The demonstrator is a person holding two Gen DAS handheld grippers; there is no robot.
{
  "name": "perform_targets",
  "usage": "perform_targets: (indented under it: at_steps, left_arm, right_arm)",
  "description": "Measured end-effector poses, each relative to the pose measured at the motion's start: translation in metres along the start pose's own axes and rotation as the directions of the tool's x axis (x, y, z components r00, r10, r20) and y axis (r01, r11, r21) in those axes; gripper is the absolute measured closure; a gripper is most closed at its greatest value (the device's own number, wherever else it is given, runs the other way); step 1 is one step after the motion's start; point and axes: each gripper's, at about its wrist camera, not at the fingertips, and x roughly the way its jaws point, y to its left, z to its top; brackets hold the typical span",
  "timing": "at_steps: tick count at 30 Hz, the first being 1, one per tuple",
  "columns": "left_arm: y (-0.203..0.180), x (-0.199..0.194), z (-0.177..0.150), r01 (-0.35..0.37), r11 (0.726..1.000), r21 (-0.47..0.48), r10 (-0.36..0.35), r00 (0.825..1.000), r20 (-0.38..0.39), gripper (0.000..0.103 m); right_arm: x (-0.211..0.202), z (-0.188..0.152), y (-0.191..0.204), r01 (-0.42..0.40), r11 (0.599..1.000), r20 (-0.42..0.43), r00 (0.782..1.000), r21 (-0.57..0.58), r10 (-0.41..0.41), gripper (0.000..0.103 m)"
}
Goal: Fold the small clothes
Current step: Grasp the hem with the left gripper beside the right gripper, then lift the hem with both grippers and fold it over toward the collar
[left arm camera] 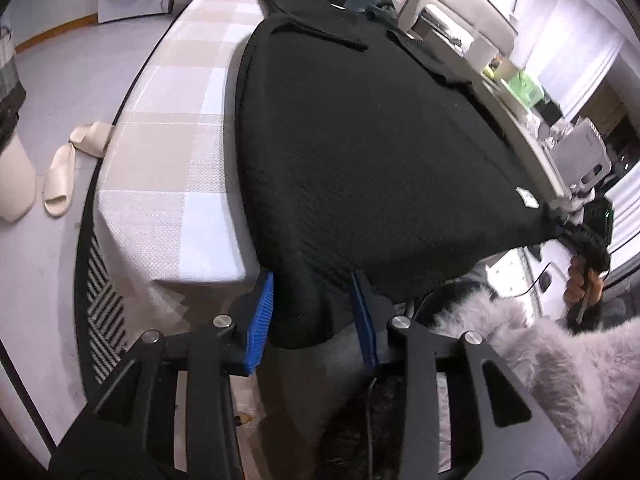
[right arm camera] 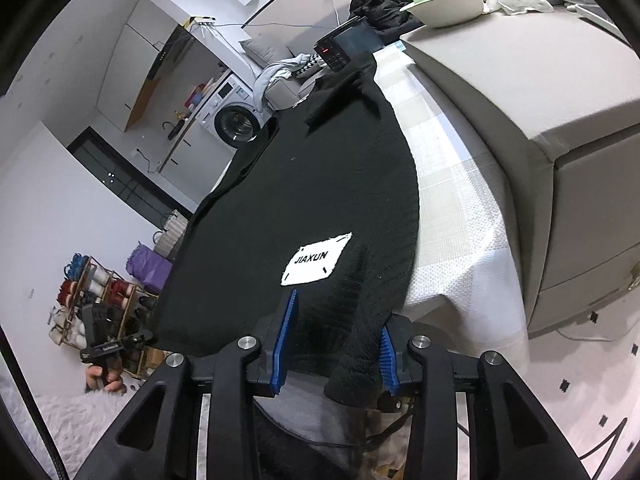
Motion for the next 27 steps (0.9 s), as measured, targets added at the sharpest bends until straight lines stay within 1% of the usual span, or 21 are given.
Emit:
perform_targets:
  at_steps: [3, 6, 7, 8, 9, 10, 11, 12, 15, 16, 17, 18, 22, 25, 26, 27]
  left_arm:
    - [0.003, 0.0, 0.003, 0.014, 1.0, -0.027, -0.013, 1.0, 0.008, 0.069]
    - [-0.002, 0.004, 0.01, -0.055, 0.998, -0.029, 0.055, 0.998, 0.027, 0.069]
    - [-0.004, 0.005, 0.01, -0.071, 0.997, -0.02, 0.072, 0.997, 0.035, 0.069]
    - [-0.007, 0.007, 0.012, -0.092, 0.996, -0.01, 0.093, 0.995, 0.04, 0.07]
    - [-0.01, 0.01, 0.013, -0.108, 0.994, 0.002, 0.108, 0.993, 0.042, 0.076]
    - [-0.013, 0.012, 0.013, -0.122, 0.992, 0.014, 0.121, 0.991, 0.05, 0.092]
    - [-0.015, 0.014, 0.013, -0.129, 0.991, 0.023, 0.128, 0.991, 0.048, 0.098]
    - [-0.015, 0.013, 0.014, -0.127, 0.992, 0.021, 0.126, 0.991, 0.054, 0.098]
    - [-0.013, 0.003, 0.013, -0.064, 0.998, 0.009, 0.063, 0.994, 0.091, 0.098]
    - [-0.011, -0.003, 0.013, -0.018, 1.0, 0.004, 0.018, 0.993, 0.117, 0.098]
    - [-0.01, -0.011, 0.013, 0.032, 0.999, 0.0, -0.032, 0.989, 0.145, 0.098]
    - [-0.01, -0.016, 0.014, 0.059, 0.998, 0.002, -0.058, 0.985, 0.162, 0.098]
    - [-0.012, -0.036, 0.016, 0.133, 0.991, 0.03, -0.137, 0.962, 0.238, 0.098]
    - [-0.011, -0.049, 0.016, 0.162, 0.986, 0.045, -0.168, 0.947, 0.273, 0.098]
    - [-0.01, -0.053, 0.016, 0.175, 0.983, 0.049, -0.182, 0.941, 0.286, 0.098]
    - [-0.008, -0.06, 0.015, 0.192, 0.98, 0.054, -0.199, 0.932, 0.304, 0.099]
  right_arm:
    - [0.004, 0.0, -0.002, 0.001, 1.0, -0.006, 1.0, 0.005, -0.001, 0.065]
    - [0.005, 0.001, -0.003, -0.007, 1.0, 0.01, 1.0, 0.023, 0.007, 0.065]
    - [0.006, 0.001, -0.002, -0.003, 1.0, 0.016, 1.0, 0.02, 0.002, 0.068]
    - [0.005, 0.001, 0.0, 0.005, 1.0, 0.026, 1.0, 0.011, -0.005, 0.078]
    - [0.005, 0.0, 0.001, 0.014, 1.0, 0.032, 0.999, 0.001, -0.014, 0.084]
    - [0.004, 0.0, 0.003, 0.031, 0.999, 0.043, 0.999, -0.014, -0.03, 0.088]
    - [0.003, 0.0, 0.005, 0.037, 0.999, 0.054, 0.998, -0.026, -0.035, 0.093]
    - [0.003, 0.001, 0.005, 0.031, 0.999, 0.062, 0.998, -0.034, -0.029, 0.095]
    - [-0.007, 0.001, 0.011, -0.015, 0.998, 0.099, 0.995, -0.062, 0.021, 0.096]
    - [-0.01, 0.002, 0.013, -0.03, 0.997, 0.108, 0.993, -0.07, 0.037, 0.096]
    - [-0.013, 0.003, 0.014, -0.048, 0.996, 0.119, 0.991, -0.075, 0.057, 0.096]
    - [-0.017, 0.004, 0.015, -0.074, 0.994, 0.129, 0.988, -0.077, 0.084, 0.096]
    - [-0.026, 0.004, 0.018, -0.147, 0.986, 0.159, 0.974, -0.085, 0.159, 0.096]
    - [-0.035, 0.004, 0.015, -0.231, 0.97, 0.189, 0.952, -0.077, 0.242, 0.096]
    - [-0.04, 0.004, 0.013, -0.268, 0.961, 0.202, 0.939, -0.072, 0.277, 0.096]
    - [-0.042, 0.005, 0.013, -0.285, 0.956, 0.211, 0.932, -0.07, 0.294, 0.096]
